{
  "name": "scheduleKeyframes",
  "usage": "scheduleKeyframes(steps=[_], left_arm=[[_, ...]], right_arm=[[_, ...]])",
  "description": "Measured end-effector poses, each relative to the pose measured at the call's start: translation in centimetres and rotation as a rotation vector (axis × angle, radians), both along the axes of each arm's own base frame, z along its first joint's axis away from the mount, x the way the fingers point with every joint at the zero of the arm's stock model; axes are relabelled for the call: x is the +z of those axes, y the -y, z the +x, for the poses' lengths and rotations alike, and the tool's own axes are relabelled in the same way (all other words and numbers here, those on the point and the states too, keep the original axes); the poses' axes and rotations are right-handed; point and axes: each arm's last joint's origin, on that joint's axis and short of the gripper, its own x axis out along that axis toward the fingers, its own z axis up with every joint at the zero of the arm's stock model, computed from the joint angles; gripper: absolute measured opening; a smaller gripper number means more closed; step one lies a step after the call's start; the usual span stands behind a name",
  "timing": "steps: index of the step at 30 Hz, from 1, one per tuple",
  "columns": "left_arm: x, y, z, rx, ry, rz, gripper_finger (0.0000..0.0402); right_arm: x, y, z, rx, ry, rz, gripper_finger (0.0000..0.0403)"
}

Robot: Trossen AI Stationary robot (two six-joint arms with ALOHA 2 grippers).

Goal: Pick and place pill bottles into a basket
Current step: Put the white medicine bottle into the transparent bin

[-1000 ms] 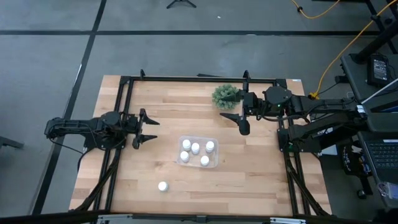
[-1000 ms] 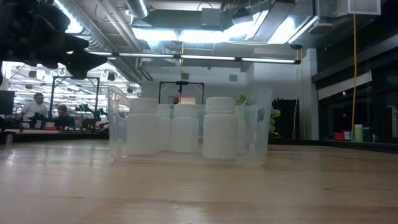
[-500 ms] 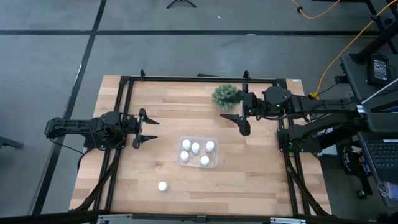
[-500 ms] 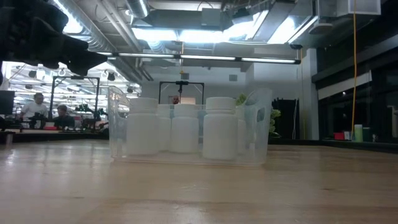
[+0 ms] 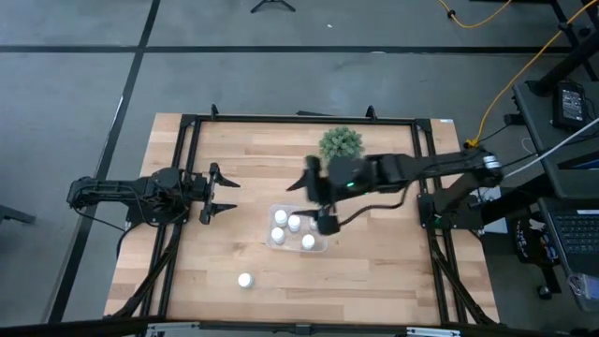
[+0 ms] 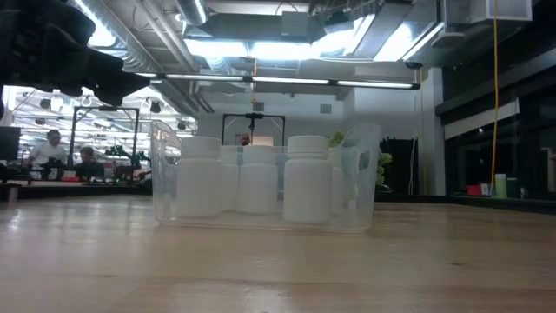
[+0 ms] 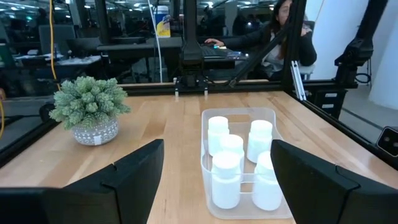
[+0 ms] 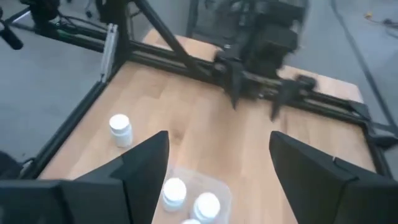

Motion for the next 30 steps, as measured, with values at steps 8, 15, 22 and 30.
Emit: scheduleKeyframes(steps=[8, 15, 22, 30], left_arm=[[0.0, 0.0, 0.0, 0.0, 0.0, 0.0, 0.029], [0.0, 0.0, 0.0, 0.0, 0.0, 0.0, 0.029], [0.0, 0.0, 0.0, 0.0, 0.0, 0.0, 0.029], [0.0, 0.0, 0.0, 0.0, 0.0, 0.0, 0.029]], right_arm=[[2.1, -3.9, 5.0, 0.165, -0.015, -0.081, 0.0279], [1.4, -7.1, 7.2, 0.3, -0.016, -0.167, 0.0279], [-1.0, -9.4, 9.3, 0.326, -0.028, -0.15, 0.0279], [-5.9, -12.2, 11.8, 0.364, -0.077, -0.085, 0.0279]])
